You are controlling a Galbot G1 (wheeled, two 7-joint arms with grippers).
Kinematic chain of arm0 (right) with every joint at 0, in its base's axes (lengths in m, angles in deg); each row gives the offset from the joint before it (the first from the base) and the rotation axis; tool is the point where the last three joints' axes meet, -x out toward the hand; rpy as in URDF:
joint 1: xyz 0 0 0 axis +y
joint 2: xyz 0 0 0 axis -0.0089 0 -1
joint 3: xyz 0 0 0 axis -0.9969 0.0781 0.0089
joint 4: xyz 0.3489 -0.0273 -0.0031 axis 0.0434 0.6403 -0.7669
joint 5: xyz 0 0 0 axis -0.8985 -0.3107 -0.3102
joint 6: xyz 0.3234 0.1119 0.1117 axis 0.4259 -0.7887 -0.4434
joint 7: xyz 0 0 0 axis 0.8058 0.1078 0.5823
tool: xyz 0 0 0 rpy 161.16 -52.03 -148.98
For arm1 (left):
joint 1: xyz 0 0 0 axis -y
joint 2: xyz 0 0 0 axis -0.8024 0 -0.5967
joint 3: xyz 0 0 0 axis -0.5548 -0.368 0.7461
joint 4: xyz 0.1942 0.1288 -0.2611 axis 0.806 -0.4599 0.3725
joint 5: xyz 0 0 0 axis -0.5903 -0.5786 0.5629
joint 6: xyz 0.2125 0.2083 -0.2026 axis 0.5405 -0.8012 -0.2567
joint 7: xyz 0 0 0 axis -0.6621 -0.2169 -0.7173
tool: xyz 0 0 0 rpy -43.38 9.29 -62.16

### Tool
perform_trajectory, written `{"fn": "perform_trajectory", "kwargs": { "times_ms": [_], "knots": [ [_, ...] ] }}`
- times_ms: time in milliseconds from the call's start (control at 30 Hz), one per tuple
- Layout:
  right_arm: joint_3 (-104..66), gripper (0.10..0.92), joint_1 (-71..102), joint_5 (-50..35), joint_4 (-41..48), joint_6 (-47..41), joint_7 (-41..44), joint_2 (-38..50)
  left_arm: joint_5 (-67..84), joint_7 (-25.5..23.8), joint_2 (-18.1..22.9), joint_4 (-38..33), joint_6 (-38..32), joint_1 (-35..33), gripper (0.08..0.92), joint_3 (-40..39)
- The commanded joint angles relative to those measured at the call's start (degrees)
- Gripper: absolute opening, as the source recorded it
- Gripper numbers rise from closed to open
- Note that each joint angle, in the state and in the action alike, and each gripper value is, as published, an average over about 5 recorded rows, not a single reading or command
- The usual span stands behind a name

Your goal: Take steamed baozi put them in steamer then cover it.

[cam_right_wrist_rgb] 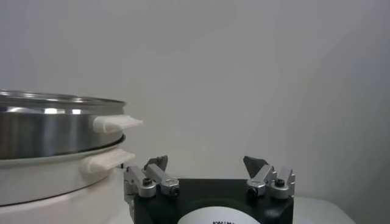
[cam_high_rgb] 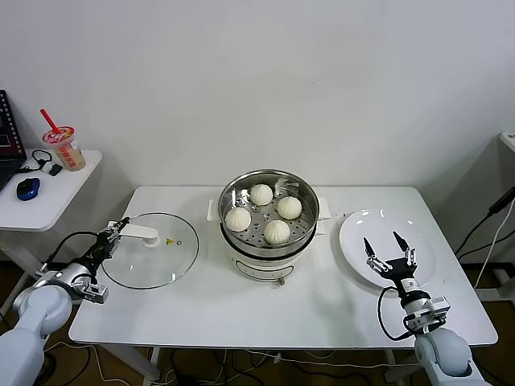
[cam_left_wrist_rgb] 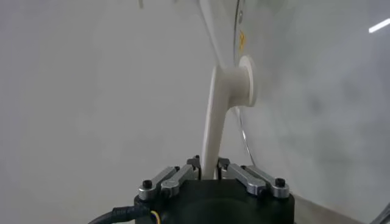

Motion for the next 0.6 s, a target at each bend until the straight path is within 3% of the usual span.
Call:
{"fn": "perform_trajectory", "kwargs": {
  "times_ms": [33, 600],
  "knots": [
    [0.0, 0.823, 0.0, 0.1, 0.0, 0.0, -0.1, 0.0, -1.0, 0.4, 2.7, 2.9, -1.0, 0.1, 0.222, -0.3],
    [-0.3, 0.823, 0.4, 0.1, -0.2, -0.3, 0.1, 0.3, -1.1, 1.5, 4.4, 5.4, -2.1, 0.2, 0.222, -0.2]
  ]
}}
